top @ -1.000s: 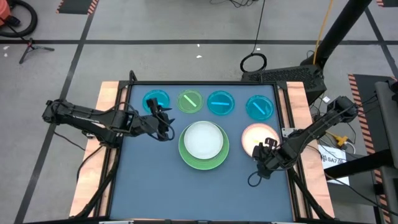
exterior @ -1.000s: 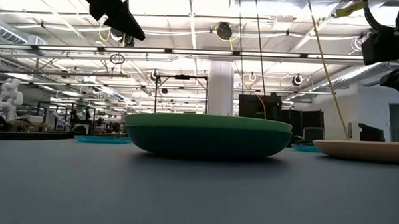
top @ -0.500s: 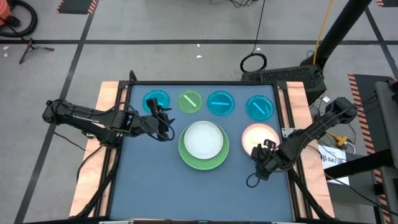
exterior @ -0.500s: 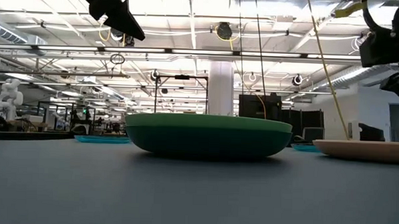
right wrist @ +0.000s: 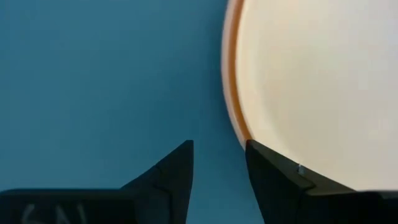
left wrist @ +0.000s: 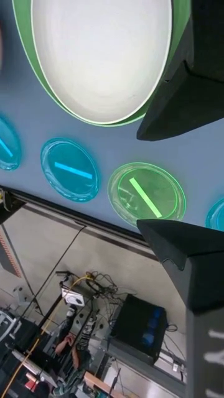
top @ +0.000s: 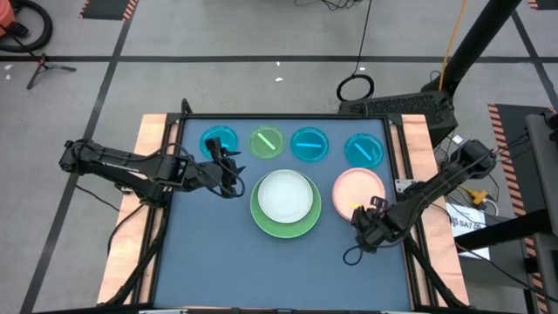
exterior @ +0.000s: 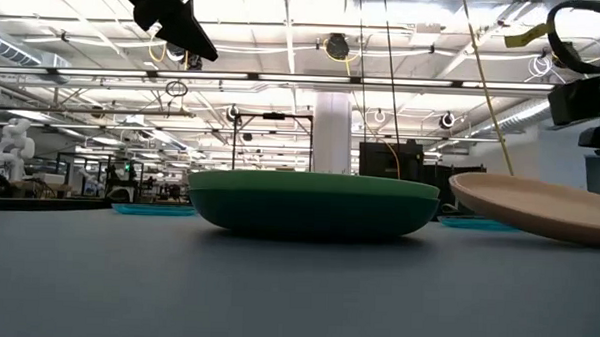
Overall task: Stack plastic plates
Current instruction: Remove the light orange plate from the orange plate to the middle left of the table
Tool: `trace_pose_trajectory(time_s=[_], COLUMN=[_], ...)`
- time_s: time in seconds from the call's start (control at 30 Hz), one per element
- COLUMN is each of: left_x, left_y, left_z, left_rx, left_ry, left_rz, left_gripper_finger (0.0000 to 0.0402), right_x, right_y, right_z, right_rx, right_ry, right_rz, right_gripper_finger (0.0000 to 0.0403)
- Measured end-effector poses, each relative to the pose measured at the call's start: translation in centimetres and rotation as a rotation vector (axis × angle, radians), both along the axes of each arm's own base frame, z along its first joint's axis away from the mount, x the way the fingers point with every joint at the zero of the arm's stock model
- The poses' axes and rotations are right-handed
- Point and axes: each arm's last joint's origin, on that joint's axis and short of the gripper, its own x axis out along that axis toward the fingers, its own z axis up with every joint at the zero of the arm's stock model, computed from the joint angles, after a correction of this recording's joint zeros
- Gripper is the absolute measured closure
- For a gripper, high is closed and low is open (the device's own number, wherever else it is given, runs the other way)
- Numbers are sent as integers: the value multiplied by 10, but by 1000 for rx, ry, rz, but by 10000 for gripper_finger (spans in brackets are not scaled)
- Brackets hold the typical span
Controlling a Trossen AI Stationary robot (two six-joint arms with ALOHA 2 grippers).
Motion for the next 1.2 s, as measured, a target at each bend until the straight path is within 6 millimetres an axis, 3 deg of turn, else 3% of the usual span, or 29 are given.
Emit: trace_pose_trajectory(time_s=[0.33, 0.6, 0.7, 0.93, 1.2], left_x=[0, 0, 0, 0, 0], left_y=[0, 0, 0, 0, 0], left_z=[0, 0, 0, 0, 0], left_rx=[0, 0, 0, -1, 0], left_ry=[0, 0, 0, -1, 0], left_rz=[0, 0, 0, 1, 0], left_gripper_finger=[179, 179, 179, 179, 179], right_x=[2, 3, 3, 5, 0], right_y=[-1, -2, -3, -6, -13], right_z=[-9, -15, -13, 20, 44], right_rx=[-87, -145, -163, -253, -164], right_ry=[26, 44, 19, -129, -252], right_rz=[24, 28, 20, -23, -81], right_gripper_finger=[288, 390, 396, 402, 394])
